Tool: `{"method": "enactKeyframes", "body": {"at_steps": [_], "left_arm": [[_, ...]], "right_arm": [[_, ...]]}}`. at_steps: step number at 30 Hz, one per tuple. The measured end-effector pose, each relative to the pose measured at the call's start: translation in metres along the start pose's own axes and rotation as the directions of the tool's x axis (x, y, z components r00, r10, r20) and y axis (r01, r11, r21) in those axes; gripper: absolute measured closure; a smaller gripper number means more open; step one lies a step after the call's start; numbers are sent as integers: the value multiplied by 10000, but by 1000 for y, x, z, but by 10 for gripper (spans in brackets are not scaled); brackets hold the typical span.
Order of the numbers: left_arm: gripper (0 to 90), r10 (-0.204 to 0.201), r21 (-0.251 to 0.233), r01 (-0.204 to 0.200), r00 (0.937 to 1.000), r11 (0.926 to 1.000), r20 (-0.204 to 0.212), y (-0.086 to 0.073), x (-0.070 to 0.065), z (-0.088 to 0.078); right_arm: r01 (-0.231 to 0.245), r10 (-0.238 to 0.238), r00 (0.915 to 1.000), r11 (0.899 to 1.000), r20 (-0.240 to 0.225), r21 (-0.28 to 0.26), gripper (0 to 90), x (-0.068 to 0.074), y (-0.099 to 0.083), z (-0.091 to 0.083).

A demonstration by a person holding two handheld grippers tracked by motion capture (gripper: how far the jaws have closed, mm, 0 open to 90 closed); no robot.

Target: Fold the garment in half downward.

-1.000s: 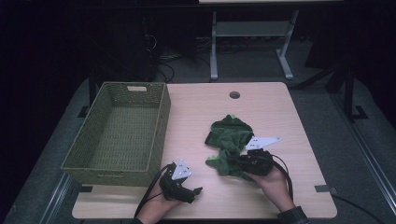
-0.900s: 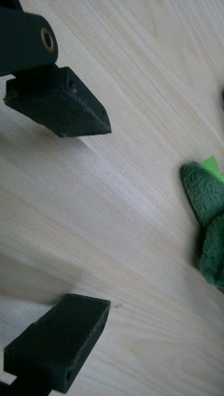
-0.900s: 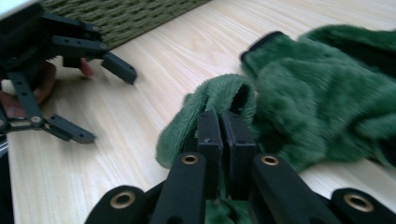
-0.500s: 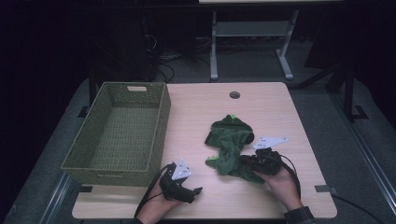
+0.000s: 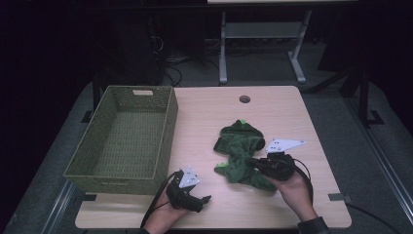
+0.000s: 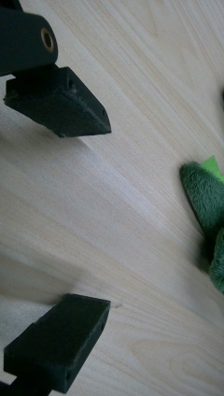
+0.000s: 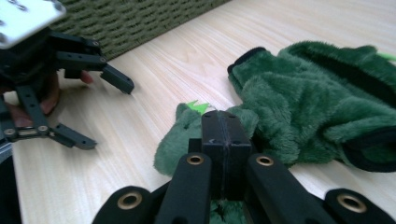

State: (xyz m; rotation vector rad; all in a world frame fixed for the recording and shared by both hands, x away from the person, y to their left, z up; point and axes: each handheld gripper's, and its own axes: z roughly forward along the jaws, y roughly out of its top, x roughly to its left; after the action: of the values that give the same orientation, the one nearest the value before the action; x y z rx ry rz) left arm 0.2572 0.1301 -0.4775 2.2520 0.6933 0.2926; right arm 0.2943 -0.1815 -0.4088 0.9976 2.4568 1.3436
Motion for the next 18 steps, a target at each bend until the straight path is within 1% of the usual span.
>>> {"method": "enactKeyframes", "body": {"at_steps": [4,5,7,8,9,10,12,13,15,16,17,18], "left_arm": [[126,17,3,-17,10000,10000,4,0,0,0],[126,54,33,-54,10000,10000,0,0,0,0],[126,48,32,-48,10000,10000,-1,0,0,0],[126,51,32,-50,10000,10000,-1,0,0,0],[126,13,32,-13,10000,10000,15,0,0,0],[126,16,32,-16,10000,10000,15,0,0,0],[126,16,33,-16,10000,10000,14,0,0,0],[126,18,33,-18,10000,10000,14,0,0,0],[126,15,31,-15,10000,10000,15,0,0,0],[126,15,32,-15,10000,10000,17,0,0,0],[126,21,32,-21,10000,10000,15,0,0,0],[126,16,33,-16,10000,10000,16,0,0,0]], "right_arm": [[-23,19,10000,9992,88,399,899,-6,-2,15],[4,-16,9998,9979,173,651,899,-7,-3,20],[-140,119,9997,9958,236,910,899,-8,-7,27],[-199,171,9995,9933,250,1141,899,-10,-11,32],[-108,72,9996,9910,273,1334,899,-12,-13,35],[-226,177,9993,9878,331,1540,899,-12,-15,38],[-269,204,9991,9838,381,1775,899,-14,-17,43],[-296,230,9990,9830,383,1810,899,-15,-18,45],[-205,86,9985,9748,547,2220,900,-15,-20,52],[-108,-19,9985,9736,556,2279,900,-16,-22,56],[-213,97,9986,9740,522,2253,900,-16,-23,57],[-228,112,9986,9729,516,2299,900,-16,-22,57]]}}
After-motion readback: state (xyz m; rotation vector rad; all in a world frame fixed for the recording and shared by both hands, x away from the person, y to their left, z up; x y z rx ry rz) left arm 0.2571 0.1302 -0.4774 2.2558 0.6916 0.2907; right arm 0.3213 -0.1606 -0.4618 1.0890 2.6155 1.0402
